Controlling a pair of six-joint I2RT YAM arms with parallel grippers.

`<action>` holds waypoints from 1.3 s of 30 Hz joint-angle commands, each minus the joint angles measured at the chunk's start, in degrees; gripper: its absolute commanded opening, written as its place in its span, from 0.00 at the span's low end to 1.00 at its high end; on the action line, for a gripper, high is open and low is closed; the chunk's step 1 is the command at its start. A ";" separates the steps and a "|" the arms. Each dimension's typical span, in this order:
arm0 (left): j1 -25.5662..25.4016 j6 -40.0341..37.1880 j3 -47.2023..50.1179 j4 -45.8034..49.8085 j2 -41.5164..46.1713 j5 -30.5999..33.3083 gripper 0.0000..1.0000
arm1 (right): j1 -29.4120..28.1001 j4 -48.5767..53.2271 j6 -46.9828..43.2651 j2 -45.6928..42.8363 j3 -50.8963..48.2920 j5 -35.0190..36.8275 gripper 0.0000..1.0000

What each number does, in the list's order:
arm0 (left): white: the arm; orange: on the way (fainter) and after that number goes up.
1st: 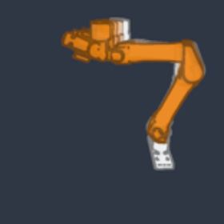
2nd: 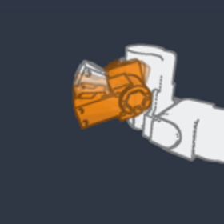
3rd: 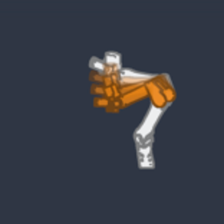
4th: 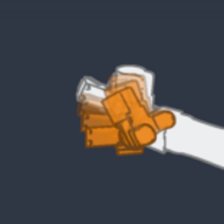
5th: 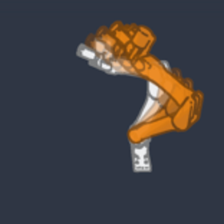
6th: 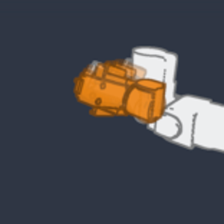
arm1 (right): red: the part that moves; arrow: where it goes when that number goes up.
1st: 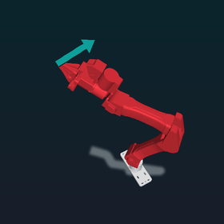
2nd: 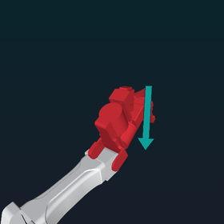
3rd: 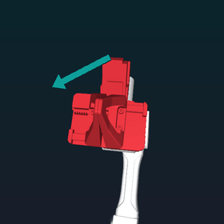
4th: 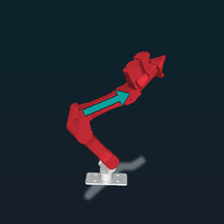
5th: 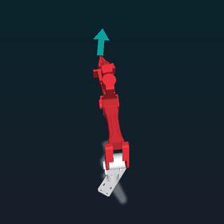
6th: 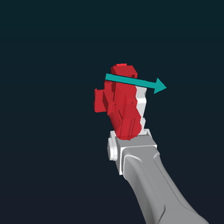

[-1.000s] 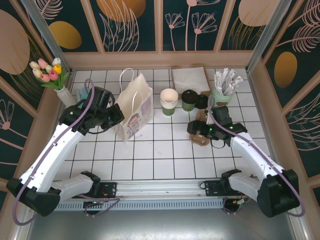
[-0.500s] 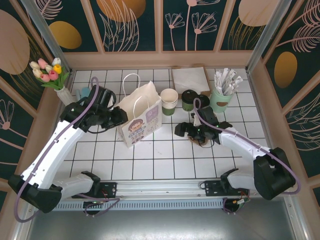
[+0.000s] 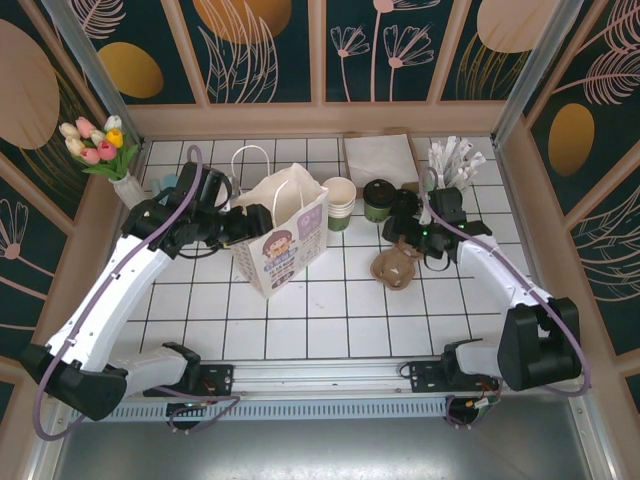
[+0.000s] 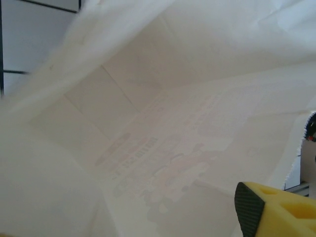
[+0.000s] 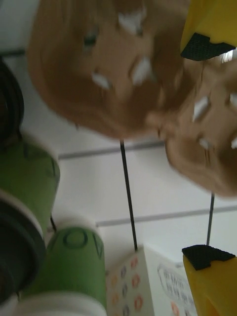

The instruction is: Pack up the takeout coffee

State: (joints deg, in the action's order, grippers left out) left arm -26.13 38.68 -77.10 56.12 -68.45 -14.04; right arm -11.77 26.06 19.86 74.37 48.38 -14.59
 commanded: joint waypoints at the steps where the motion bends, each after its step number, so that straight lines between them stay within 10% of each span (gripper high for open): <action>1: 0.29 -1.01 0.37 -2.88 2.66 -0.45 0.89 | 0.22 1.28 -7.14 3.17 1.89 -2.66 0.95; 12: 0.38 -0.92 5.62 -9.48 7.53 -0.72 0.99 | -0.27 -0.66 -7.02 11.99 2.03 -2.64 0.89; 25: 0.38 -3.36 7.39 -11.27 7.27 -1.03 0.98 | -11.79 -8.38 25.63 3.17 -5.34 -13.52 0.93; 32: 0.39 -4.43 8.37 -13.12 8.48 -1.38 0.98 | -13.58 11.50 11.29 7.43 0.66 10.25 0.85; 39: 0.41 -3.72 8.85 -12.87 9.89 1.27 0.98 | -18.16 9.78 12.29 11.84 0.49 11.04 0.76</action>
State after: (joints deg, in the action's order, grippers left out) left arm -26.13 35.57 -69.04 44.88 -59.61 -14.28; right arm -28.36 33.52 32.01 84.77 47.94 -7.09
